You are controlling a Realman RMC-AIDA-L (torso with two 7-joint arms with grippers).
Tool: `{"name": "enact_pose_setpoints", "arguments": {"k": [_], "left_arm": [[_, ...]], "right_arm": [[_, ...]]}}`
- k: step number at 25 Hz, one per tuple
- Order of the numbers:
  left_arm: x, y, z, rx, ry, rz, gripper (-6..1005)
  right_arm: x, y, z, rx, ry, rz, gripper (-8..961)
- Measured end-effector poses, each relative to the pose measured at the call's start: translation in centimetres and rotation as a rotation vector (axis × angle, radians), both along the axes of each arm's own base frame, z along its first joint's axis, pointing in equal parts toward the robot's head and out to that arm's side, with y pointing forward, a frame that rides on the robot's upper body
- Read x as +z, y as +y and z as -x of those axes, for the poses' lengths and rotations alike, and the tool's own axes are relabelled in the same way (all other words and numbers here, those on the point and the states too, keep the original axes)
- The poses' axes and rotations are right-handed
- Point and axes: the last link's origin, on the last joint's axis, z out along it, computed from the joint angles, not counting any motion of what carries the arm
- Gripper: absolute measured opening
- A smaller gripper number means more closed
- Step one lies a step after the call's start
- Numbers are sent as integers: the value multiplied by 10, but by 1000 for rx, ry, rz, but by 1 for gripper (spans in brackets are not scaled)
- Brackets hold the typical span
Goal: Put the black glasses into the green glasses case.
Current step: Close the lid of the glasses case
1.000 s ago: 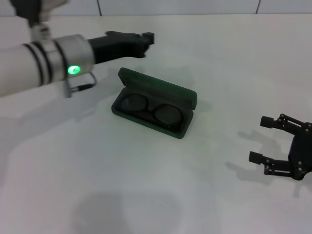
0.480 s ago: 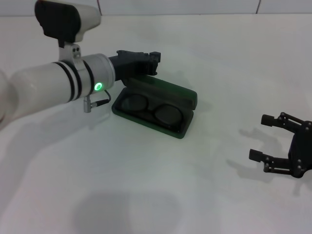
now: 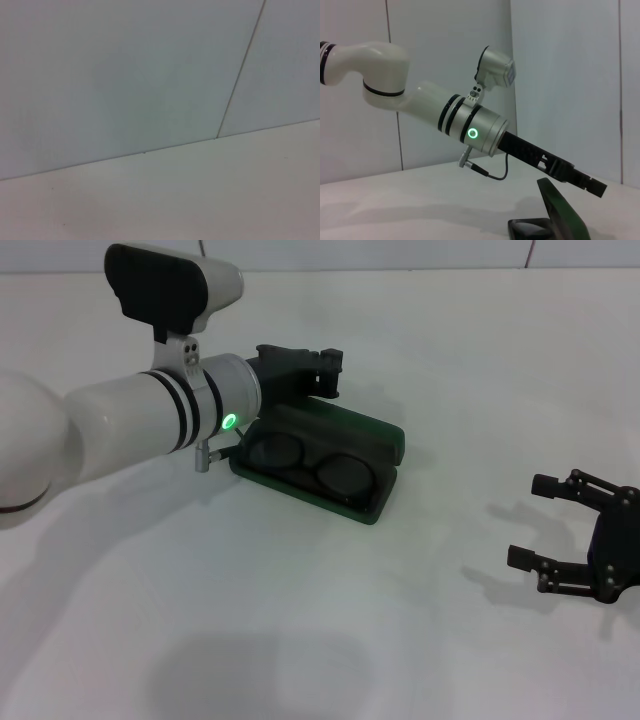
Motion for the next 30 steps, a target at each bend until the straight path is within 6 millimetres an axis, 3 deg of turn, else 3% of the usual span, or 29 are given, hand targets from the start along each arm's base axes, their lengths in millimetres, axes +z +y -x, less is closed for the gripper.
{"name": "enact_pose_setpoints", "arguments": {"k": [30], "left_arm": [[2,-22,38,49,39,11,9]], "right_arm": [[-2,5,4,5,-2,2,881]]}}
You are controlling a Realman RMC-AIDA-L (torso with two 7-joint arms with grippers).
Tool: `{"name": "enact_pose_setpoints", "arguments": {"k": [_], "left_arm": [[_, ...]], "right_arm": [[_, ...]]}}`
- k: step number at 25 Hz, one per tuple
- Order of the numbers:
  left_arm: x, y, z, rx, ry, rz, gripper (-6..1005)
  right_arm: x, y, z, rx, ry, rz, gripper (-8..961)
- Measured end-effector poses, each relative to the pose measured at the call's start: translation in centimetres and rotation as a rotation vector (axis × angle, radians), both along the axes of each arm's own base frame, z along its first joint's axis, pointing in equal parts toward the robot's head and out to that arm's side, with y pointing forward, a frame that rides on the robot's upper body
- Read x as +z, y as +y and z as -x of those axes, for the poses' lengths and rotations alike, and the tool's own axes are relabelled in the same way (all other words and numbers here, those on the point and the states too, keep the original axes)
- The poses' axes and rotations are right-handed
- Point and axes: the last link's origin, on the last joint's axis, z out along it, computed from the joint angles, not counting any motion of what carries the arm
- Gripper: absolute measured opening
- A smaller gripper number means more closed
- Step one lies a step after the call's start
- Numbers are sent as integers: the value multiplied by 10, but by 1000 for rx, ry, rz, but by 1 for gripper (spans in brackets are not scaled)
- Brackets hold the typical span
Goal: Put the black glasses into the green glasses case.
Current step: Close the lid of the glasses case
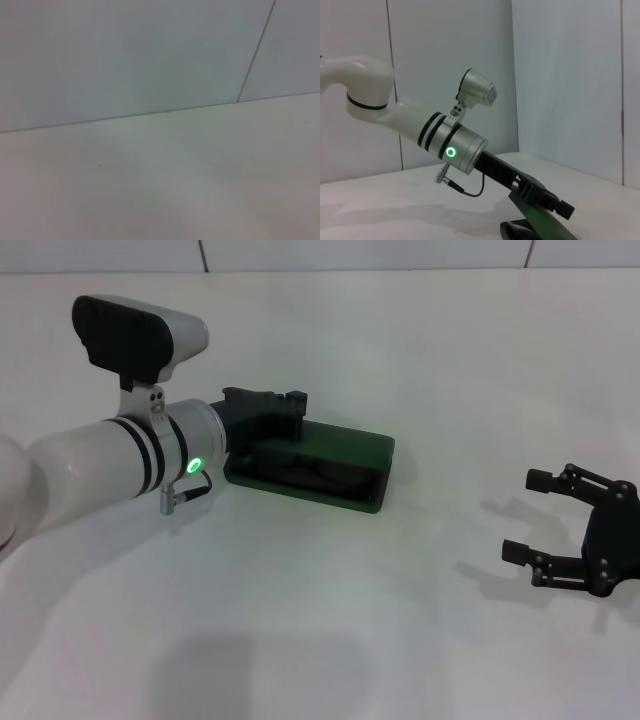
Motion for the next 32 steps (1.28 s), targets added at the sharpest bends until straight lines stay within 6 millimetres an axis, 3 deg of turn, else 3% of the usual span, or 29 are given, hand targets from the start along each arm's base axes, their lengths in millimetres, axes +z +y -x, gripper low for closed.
{"name": "enact_pose_setpoints", "arguments": {"k": [32], "left_arm": [[-7,-13,4,-97,38,-3,10]], "right_arm": [[-1,8,6,7,-3,2,879]]}}
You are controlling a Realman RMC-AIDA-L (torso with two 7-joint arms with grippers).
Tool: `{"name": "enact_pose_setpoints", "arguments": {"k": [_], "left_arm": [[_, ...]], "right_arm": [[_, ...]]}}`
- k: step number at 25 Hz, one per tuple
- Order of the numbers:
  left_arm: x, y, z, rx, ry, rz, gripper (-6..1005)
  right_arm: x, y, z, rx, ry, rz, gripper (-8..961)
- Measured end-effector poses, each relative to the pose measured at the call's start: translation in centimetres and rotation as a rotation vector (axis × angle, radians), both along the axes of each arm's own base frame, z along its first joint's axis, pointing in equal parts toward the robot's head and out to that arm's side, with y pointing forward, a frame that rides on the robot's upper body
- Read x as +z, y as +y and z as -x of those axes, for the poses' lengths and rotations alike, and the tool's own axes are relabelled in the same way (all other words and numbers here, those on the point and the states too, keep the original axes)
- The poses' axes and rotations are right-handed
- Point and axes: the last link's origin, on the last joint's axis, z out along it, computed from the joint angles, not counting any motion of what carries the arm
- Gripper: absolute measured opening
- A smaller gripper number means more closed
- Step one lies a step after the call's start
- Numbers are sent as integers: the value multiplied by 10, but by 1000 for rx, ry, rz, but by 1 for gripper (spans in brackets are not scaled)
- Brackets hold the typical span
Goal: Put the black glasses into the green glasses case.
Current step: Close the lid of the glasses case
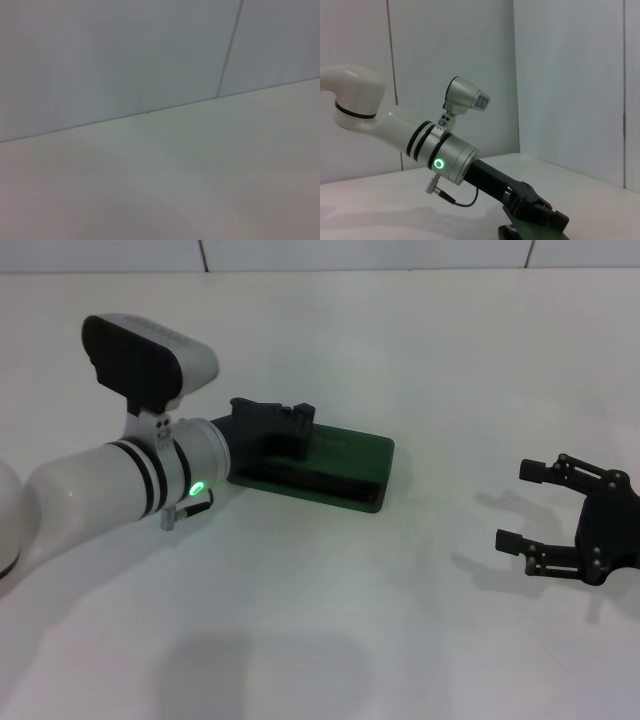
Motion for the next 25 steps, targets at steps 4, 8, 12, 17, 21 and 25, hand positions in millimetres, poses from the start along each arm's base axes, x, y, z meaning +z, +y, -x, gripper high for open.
{"name": "enact_pose_setpoints", "arguments": {"k": [4,8,12,17,21,25], "left_arm": [[-2,-4,0,-37,-8,-4,10],[-1,-6,1,-48,-38,-8,10],[1,-5,0,-71,-39,-16,11],[2,-9,0,-122,-40,-29,11],[3,-17,4,-179,-55,-50,11],[2,-22,11,-194,-82,-66,11]], "right_arm": [[0,0,0,-2,0,-1,879],[0,0,0,-3,0,-1,879],[0,0,0,-4,0,-2,878],[0,1,0,-3,0,-2,878],[0,1,0,-3,0,-2,878],[0,1,0,-3,0,-2,878]]}}
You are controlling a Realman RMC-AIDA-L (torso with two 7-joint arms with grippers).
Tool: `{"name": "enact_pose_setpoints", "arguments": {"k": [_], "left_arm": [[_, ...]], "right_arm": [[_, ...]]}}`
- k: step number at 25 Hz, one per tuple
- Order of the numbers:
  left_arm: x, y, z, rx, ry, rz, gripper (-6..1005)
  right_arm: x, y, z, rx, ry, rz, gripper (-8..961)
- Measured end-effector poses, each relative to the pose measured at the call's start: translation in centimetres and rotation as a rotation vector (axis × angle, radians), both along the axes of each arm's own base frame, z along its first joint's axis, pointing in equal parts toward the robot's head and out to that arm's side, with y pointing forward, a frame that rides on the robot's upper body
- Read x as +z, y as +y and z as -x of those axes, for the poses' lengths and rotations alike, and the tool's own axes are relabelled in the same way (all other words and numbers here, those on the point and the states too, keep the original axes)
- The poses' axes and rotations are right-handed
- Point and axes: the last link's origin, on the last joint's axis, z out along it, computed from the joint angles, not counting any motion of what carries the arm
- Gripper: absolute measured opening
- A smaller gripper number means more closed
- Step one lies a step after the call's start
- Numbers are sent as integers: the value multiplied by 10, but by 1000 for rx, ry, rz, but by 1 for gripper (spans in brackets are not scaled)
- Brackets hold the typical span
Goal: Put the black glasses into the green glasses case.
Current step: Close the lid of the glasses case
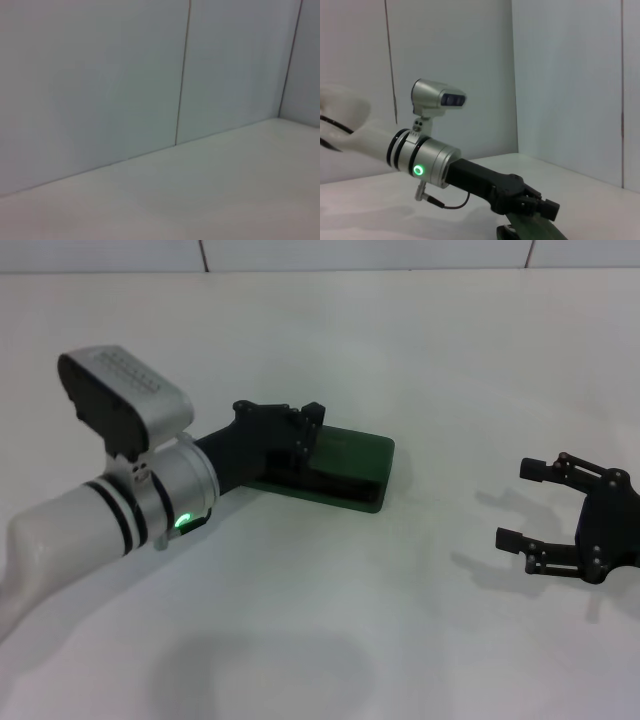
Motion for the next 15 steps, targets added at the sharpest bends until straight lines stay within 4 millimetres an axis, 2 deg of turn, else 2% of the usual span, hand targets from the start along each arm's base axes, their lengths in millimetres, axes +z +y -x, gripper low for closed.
{"name": "enact_pose_setpoints", "arguments": {"k": [15], "left_arm": [[-4,-5,12,-24,5,-21,11]], "right_arm": [[-1,-1,0,-6,3,10,877]]}}
